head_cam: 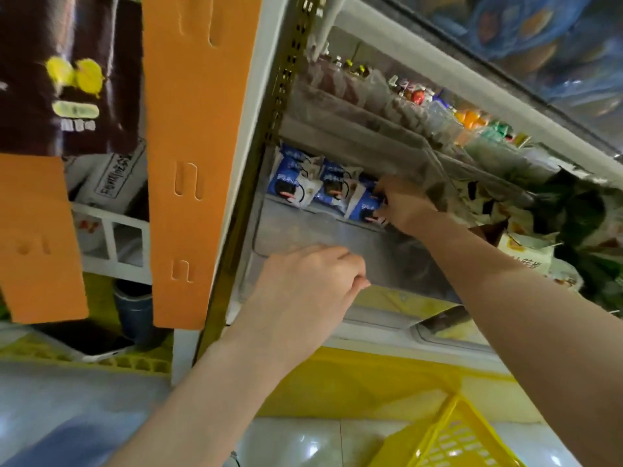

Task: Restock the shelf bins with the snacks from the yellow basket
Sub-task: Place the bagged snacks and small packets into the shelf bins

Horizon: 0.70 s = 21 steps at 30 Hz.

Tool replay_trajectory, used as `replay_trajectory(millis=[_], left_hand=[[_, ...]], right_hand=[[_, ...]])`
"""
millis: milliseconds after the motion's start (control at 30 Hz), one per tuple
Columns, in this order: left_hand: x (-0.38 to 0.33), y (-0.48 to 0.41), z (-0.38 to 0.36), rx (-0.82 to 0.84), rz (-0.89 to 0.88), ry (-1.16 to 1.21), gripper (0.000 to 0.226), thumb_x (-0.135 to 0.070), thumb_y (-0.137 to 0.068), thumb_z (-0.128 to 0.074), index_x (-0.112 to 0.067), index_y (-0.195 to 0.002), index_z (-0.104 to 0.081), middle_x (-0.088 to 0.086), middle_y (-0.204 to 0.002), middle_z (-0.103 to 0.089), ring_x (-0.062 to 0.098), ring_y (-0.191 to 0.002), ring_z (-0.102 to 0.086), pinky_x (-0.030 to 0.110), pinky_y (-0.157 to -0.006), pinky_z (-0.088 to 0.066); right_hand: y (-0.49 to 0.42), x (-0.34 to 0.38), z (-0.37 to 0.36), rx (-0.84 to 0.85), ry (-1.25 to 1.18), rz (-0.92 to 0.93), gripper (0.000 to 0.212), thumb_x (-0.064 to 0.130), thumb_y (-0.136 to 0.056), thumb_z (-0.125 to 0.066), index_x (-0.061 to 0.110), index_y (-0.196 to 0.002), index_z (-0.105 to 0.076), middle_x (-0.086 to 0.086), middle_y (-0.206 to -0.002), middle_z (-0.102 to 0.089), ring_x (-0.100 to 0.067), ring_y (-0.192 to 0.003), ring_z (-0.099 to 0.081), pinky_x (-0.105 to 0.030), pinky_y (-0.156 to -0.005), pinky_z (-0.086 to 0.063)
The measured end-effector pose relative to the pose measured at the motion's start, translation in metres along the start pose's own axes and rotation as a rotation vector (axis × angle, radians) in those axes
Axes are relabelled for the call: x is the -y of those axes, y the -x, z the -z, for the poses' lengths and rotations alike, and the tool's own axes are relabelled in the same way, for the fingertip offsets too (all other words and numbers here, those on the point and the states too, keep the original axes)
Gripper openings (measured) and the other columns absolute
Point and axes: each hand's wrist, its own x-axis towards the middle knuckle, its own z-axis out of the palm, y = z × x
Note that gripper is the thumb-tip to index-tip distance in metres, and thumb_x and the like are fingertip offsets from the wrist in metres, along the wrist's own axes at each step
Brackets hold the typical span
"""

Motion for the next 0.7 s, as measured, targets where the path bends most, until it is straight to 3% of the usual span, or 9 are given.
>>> replay_trajectory(millis=[333,533,700], left_hand=[[0.005,-0.002,-0.002,-0.007,-0.044,-0.006,0.014,-0.029,-0.089,-0.059,-0.019,-0.085,-0.067,-0.004,-0.076,-0.065,0.016,-0.07,-0.061,0.029,-0.06,-0.044],[0.002,-0.001,-0.004,-0.013,-0.051,-0.02,0.011,-0.026,-0.09,-0.057,-0.02,-0.087,-0.066,-0.005,-0.077,-0.066,0.015,-0.07,-0.062,0.031,-0.06,-0.05],[-0.011,0.0,-0.015,-0.051,-0.059,-0.102,0.008,-0.016,-0.087,-0.059,-0.017,-0.09,-0.067,-0.002,-0.08,-0.069,0.015,-0.071,-0.064,0.03,-0.061,-0.05]], right_hand=[[-0.017,0.002,-0.01,-0.096,0.172,-0.027,0.036,0.021,-0.093,-0.053,0.008,-0.126,-0.049,-0.019,-0.126,-0.052,-0.035,-0.114,-0.051,-0.043,-0.09,-0.047],[0.01,0.012,0.0,-0.148,-0.007,-0.015,0.045,0.028,-0.095,-0.05,0.006,-0.133,-0.038,-0.018,-0.134,-0.045,-0.034,-0.12,-0.046,-0.041,-0.09,-0.042],[0.083,0.014,0.022,-0.198,-0.31,0.014,0.04,0.039,-0.097,-0.04,0.016,-0.13,-0.037,-0.009,-0.123,-0.058,-0.03,-0.106,-0.058,-0.04,-0.08,-0.047]])
